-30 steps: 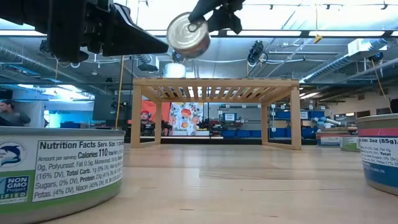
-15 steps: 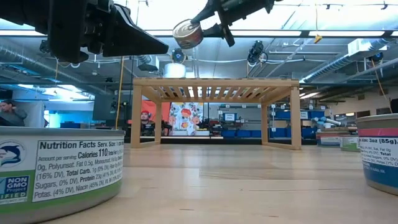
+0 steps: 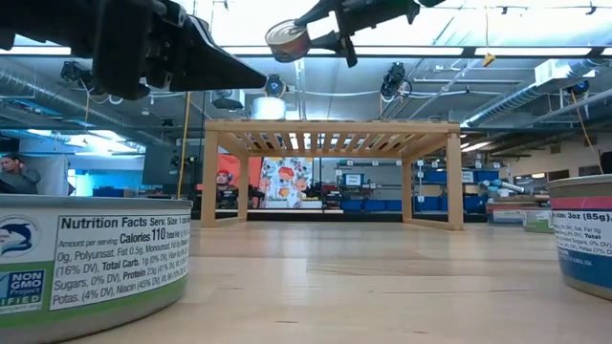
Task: Stack canned seafood by type on shelf
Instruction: Stack the blue pink tuna can on top of the blue pink tuna can on the shelf
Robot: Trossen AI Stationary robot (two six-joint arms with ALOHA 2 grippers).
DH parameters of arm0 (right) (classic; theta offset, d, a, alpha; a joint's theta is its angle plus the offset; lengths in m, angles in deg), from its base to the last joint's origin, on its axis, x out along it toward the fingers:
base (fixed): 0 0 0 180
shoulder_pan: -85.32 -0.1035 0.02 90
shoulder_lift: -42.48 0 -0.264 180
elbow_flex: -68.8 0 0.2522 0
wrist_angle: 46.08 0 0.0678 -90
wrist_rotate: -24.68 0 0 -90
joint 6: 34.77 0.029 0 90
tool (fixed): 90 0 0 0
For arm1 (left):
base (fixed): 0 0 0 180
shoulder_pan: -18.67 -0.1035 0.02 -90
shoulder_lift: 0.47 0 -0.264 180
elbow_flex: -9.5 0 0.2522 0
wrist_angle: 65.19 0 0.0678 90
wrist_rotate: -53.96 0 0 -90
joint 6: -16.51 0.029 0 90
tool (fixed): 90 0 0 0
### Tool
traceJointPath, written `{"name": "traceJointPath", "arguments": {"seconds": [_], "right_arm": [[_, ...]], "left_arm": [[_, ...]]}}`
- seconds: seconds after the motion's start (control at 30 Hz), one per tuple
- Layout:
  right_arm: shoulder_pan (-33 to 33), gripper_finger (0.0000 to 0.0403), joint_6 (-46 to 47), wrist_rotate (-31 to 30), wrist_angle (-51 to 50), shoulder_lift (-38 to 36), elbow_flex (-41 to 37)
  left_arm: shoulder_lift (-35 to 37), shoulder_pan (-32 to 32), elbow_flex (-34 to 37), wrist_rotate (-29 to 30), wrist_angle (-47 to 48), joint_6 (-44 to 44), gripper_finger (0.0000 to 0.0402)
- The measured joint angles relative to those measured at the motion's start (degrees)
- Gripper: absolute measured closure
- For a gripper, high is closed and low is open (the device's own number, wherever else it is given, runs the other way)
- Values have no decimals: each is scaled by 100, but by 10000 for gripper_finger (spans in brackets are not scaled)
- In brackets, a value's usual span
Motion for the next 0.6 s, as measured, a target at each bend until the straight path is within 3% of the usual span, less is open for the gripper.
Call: {"name": "traceJointPath", "arguments": {"seconds": [0.23,0.43,0.6], "right_arm": [[-254,201,-192,-14,63,0,0],[-714,201,-700,-476,27,0,21],[-961,201,-1030,-809,-596,354,746]], "left_arm": [[2,-15,0,-10,-36,4,392],[2,-30,0,-12,-38,7,392],[2,-30,0,-16,-57,29,392]]}}
